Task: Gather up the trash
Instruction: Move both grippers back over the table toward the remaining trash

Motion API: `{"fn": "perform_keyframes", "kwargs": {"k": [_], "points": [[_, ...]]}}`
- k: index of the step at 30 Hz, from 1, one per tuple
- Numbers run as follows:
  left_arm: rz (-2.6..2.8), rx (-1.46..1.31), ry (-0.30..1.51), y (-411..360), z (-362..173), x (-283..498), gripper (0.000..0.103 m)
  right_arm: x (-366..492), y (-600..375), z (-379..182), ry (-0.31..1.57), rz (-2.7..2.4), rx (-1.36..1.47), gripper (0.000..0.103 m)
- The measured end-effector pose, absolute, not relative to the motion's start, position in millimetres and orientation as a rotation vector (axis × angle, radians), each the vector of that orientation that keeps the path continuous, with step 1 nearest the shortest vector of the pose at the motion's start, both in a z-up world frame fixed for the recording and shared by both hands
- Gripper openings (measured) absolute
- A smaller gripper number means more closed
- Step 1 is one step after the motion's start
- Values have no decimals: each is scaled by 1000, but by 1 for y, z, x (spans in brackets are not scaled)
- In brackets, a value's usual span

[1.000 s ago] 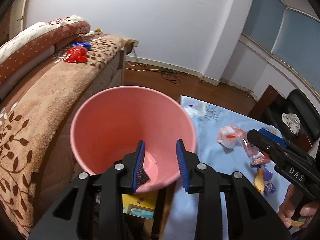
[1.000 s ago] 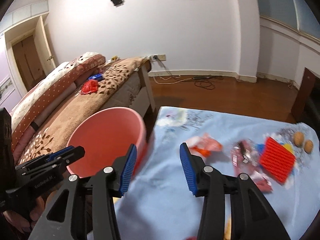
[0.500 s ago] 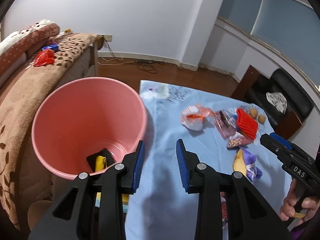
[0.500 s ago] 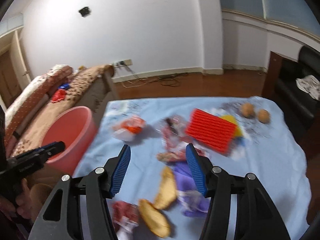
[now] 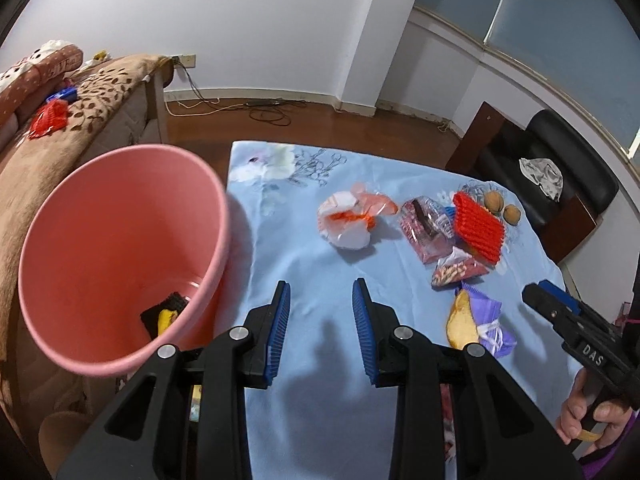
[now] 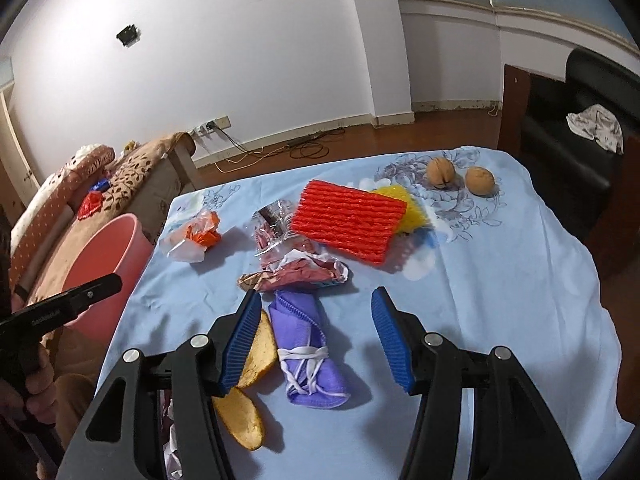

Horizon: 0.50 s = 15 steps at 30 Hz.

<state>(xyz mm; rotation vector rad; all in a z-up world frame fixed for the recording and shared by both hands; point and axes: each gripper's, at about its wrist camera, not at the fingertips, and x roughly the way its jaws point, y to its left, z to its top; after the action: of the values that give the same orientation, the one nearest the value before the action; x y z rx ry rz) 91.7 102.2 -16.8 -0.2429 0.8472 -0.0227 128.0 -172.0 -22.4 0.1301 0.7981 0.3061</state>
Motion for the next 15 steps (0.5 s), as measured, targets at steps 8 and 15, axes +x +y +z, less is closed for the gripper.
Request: {"fn": "perform_keyframes", "kwargs": {"k": [8, 15], "points": [[-29, -258, 842, 99, -16, 129, 32, 139, -191, -27, 805, 282, 176, 57], [-15, -263, 869, 98, -31, 155, 32, 150, -206, -35, 820, 259, 203, 57]]}}
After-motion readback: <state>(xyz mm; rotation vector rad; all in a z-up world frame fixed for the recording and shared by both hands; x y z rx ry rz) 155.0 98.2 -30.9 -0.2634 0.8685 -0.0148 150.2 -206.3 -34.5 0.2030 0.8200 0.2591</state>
